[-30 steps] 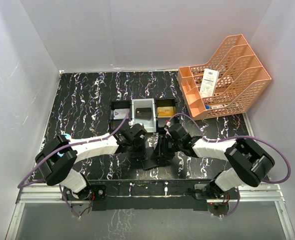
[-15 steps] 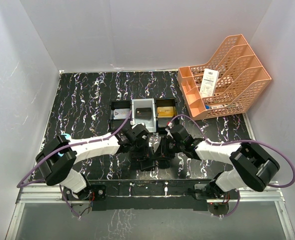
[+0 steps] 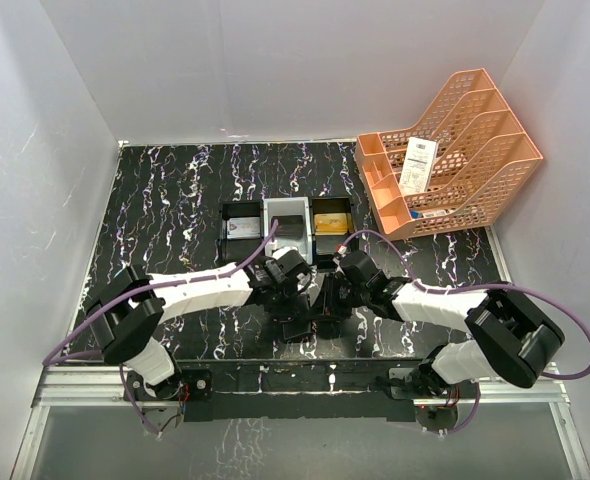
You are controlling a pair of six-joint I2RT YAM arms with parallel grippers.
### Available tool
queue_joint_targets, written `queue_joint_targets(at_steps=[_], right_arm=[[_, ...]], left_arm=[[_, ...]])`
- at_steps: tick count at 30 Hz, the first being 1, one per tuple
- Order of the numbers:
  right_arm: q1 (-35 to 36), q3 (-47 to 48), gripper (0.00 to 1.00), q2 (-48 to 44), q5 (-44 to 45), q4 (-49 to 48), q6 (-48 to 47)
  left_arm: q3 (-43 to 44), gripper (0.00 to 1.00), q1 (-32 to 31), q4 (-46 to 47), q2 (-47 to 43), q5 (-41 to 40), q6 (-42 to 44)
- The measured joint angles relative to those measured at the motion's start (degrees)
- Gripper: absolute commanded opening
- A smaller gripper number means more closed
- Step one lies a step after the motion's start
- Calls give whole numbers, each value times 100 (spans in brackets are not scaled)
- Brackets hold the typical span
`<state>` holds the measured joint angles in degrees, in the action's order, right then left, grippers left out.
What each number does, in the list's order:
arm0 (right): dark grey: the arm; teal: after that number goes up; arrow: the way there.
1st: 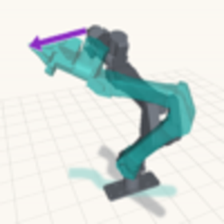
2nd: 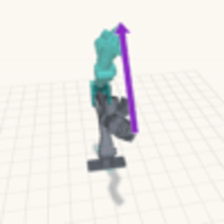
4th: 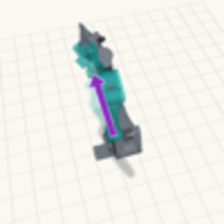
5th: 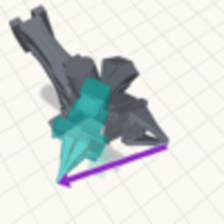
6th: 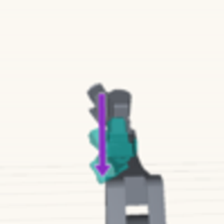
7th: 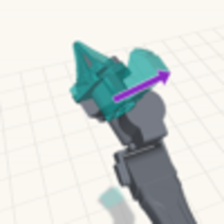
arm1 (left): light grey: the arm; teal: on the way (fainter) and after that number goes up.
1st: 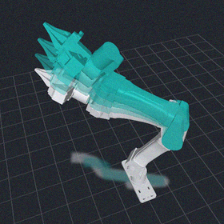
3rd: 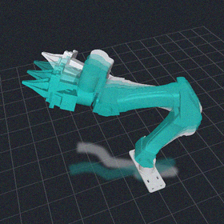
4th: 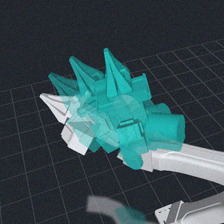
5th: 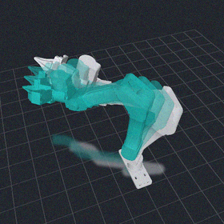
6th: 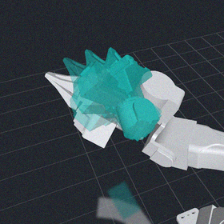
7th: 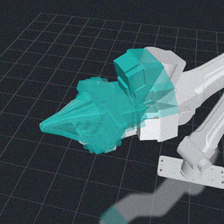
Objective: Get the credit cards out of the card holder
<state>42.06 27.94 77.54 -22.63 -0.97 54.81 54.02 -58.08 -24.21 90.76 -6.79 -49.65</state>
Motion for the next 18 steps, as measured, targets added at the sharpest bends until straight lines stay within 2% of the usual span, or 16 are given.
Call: queue_joint_targets(at_steps=[8, 15, 18], right_arm=[[31, 15, 0, -37, 66, 52, 105], [68, 101, 0, -85, 85, 52, 125], [50, 109, 0, -92, 173, 138, 122]], left_arm=[[-76, 12, -66, -129, -192, -313, -142], [-339, 13, -68, -164, -619, -503, -341], [-479, 15, -63, -520, -734, -715, -337]])
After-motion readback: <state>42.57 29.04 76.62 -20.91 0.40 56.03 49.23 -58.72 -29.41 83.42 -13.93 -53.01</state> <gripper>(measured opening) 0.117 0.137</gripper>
